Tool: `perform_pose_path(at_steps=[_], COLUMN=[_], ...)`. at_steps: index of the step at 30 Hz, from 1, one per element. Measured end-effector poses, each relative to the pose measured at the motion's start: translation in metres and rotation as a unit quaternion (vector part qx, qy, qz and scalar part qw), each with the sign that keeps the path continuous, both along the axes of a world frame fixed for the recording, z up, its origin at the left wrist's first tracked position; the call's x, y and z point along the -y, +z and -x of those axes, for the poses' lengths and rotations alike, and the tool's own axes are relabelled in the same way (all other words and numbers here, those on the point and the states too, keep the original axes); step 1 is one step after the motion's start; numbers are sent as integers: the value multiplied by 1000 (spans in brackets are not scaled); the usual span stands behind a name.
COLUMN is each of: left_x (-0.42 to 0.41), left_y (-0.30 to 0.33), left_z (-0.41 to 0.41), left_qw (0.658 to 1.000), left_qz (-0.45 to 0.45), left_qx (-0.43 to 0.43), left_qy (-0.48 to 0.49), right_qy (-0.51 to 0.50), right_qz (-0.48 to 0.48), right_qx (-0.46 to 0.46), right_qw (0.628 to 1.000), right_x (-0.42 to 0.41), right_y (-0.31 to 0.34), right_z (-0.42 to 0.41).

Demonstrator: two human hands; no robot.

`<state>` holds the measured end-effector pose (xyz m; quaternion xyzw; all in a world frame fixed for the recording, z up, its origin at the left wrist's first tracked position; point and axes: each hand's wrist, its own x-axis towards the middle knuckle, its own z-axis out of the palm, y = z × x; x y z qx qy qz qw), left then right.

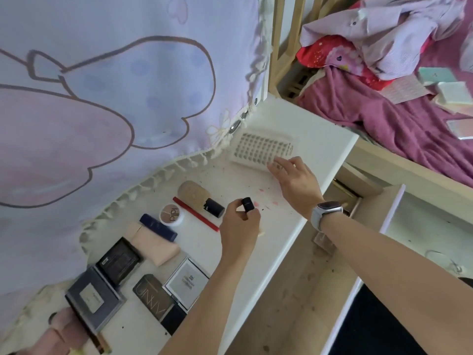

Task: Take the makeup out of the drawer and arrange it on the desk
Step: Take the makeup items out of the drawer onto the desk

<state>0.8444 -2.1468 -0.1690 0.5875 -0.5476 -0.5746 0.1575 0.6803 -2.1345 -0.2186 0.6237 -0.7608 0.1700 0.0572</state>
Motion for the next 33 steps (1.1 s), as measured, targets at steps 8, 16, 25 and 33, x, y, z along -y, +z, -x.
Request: perform_pose_path(at_steps=[8,16,25,33], left_x=[-18,-23,-19,-38], left_y=[-6,-3,-5,-4], left_z=[-32,-69,-118,-125], left_qw=[998,993,917,909], left_qz=[-8,24,242,274], left_qx=[-25,4,311,310], left_qy=[61,117,-52,-51], right_qy=[-24,43,-28,43], right_qz=[0,-89,-70,-56], right_qx=[125,445,226,247], right_qw=[992,890,971,966], right_x=[-16,-85,-61,-76], right_y=[8,13,-3,1], right_z=[-31,-119,-165,-165])
